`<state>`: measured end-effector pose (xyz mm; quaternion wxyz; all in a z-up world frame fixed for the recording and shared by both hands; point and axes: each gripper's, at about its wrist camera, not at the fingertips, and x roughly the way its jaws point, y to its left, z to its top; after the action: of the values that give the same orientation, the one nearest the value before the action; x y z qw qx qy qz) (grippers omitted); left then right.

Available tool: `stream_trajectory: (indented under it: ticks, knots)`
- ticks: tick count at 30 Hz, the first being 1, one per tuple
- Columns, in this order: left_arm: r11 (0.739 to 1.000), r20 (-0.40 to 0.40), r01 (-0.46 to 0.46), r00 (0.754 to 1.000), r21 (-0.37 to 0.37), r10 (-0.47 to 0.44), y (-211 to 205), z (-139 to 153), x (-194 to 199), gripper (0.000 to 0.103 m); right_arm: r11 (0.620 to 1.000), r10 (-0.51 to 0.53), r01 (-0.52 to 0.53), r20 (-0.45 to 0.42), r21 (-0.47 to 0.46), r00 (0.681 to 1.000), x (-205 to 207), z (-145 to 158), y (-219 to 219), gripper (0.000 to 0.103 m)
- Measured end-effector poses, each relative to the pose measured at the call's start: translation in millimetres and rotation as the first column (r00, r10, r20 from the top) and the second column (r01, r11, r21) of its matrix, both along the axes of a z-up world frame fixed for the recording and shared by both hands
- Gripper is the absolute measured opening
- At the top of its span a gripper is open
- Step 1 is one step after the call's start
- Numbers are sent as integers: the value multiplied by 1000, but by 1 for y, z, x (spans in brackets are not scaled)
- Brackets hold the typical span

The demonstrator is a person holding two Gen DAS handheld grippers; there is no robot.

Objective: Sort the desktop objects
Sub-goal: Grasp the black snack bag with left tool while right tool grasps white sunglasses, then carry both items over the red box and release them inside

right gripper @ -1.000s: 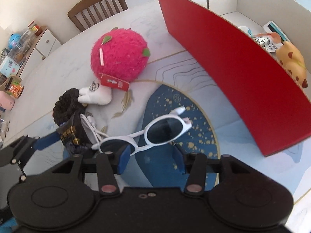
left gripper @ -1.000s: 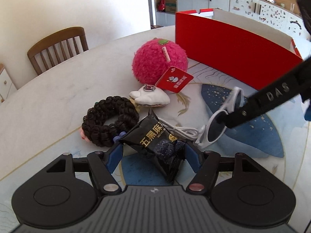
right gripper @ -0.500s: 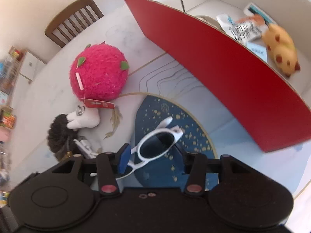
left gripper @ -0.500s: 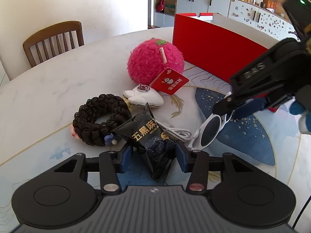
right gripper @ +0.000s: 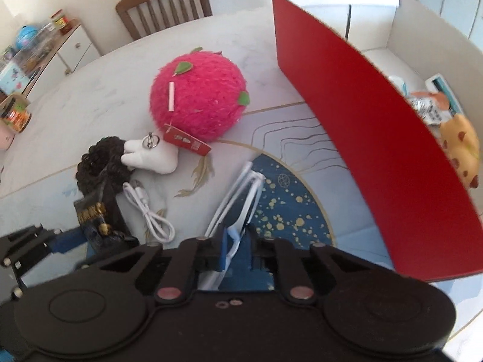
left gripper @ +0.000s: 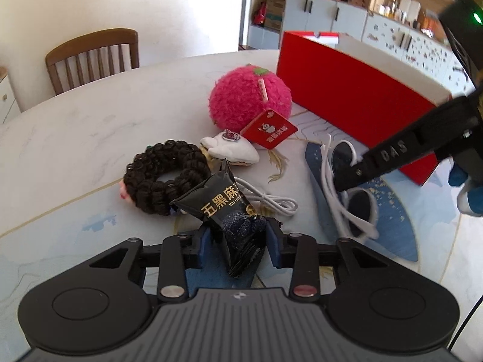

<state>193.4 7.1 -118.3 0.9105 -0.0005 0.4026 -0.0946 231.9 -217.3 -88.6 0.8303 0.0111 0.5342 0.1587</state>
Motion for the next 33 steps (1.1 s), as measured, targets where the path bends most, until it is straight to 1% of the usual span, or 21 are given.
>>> stream_trajectory:
  ticks: [5, 10, 13, 16, 21, 24, 27, 31, 33]
  knots:
    - [999, 28, -13, 1000, -37, 14, 3, 17, -16, 35, 1000, 6, -7, 48, 30, 999, -16, 21, -7, 103]
    - [998, 79, 19, 997, -58, -15, -1, 47, -34, 35, 998, 26, -33, 137, 55, 990, -43, 61, -18, 103]
    - [996, 122, 57, 991, -62, -49, -5, 69, -45, 35, 997, 25, -41, 211, 71, 977, -61, 93, -30, 103]
    - [993, 166, 101, 982, -57, -90, -13, 90, -53, 35, 996, 5, -27, 273, 79, 962, -76, 122, -45, 103]
    - [982, 237, 188, 955, -29, -176, -32, 127, -58, 35, 998, -47, 25, 374, 64, 926, -86, 159, -79, 103]
    - [976, 266, 217, 941, 5, -211, -50, 144, -52, 35, 996, -85, 63, 413, 67, 907, -82, 172, -105, 103]
    - [971, 286, 240, 929, 20, -236, -73, 155, -37, 35, 994, -105, 86, 432, 65, 895, -70, 177, -132, 103]
    - [962, 288, 268, 919, 44, -269, -116, 155, 0, 34, 994, -104, 85, 439, 63, 893, -40, 173, -166, 103]
    - [962, 278, 269, 921, 52, -273, -138, 150, 22, 35, 996, -90, 69, 437, 64, 895, -21, 167, -181, 103]
